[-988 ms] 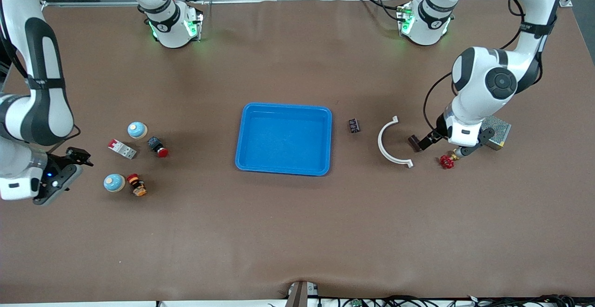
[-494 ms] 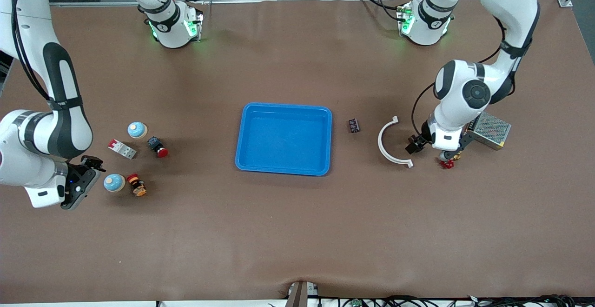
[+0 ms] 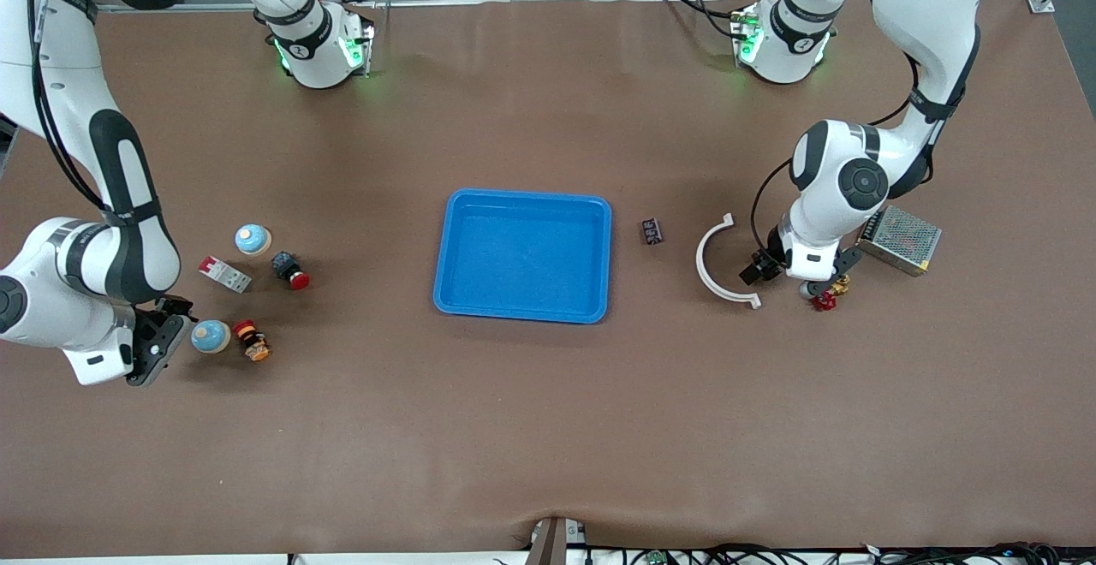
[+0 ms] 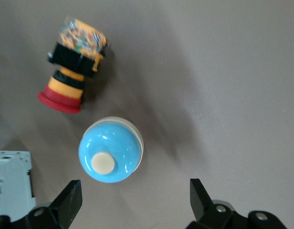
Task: Place electrolytic capacitor and blue bell in tray
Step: 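Grasp the brown capacitor with the left gripper while the right grasps a bell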
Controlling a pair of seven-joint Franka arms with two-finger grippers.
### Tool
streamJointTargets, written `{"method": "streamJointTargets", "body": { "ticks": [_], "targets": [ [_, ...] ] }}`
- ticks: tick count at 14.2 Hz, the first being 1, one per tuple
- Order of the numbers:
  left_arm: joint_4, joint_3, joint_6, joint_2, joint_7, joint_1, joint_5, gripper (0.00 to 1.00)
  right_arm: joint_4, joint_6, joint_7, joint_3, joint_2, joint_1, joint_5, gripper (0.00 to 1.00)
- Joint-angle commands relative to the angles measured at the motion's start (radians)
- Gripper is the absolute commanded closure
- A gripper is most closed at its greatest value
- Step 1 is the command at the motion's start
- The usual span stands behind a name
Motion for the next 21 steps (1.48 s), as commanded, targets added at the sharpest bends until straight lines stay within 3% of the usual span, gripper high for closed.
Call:
{"method": "streamJointTargets", "body": {
  "ticks": [1,6,7,8,11,12,13,16,18,19,21],
  "targets": [
    [-0.029,0.001,0.020,-0.005,-0.009,0.010,0.038,0.00,-0.024,0.014,-0.031,0.014,0.000,-0.013,0.037,0.00],
    [-0.071,0.004,0.089,0.004,-0.009,0.010,0.055,0.00,-0.048,0.009,-0.019,0.019,-0.004,0.010,0.064,0.00],
    [-0.071,0.004,0.089,0.007,-0.009,0.010,0.055,0.07,-0.052,0.014,-0.020,0.025,-0.003,0.007,0.070,0.00],
    [-0.071,0.004,0.089,0.008,-0.009,0.010,0.055,0.21,-0.056,0.018,-0.022,0.029,-0.001,0.004,0.077,0.00],
    [-0.068,0.006,0.089,0.012,-0.005,0.010,0.067,0.80,-0.101,0.079,-0.031,0.029,-0.001,0.001,0.081,0.00],
    [-0.068,0.006,0.089,0.012,-0.004,0.010,0.076,0.93,-0.107,0.090,-0.032,0.031,-0.001,-0.004,0.081,0.00],
    [-0.068,0.006,0.089,0.012,-0.004,0.011,0.087,1.00,-0.108,0.089,-0.032,0.031,-0.001,-0.005,0.081,0.00],
    [-0.063,0.007,0.085,-0.001,-0.007,0.010,0.099,1.00,-0.108,0.087,-0.032,0.029,-0.001,-0.005,0.081,0.00],
    [-0.065,0.004,0.050,-0.037,-0.012,0.010,0.101,1.00,-0.107,0.080,-0.022,0.029,-0.003,-0.001,0.081,0.40],
    [-0.062,0.003,0.009,-0.059,-0.036,0.005,0.101,1.00,-0.104,0.077,-0.017,0.029,-0.003,-0.001,0.081,0.55],
    [-0.059,-0.006,-0.048,-0.109,-0.164,-0.002,0.104,1.00,-0.093,0.077,-0.008,0.029,-0.006,0.002,0.082,0.69]
  ]
}}
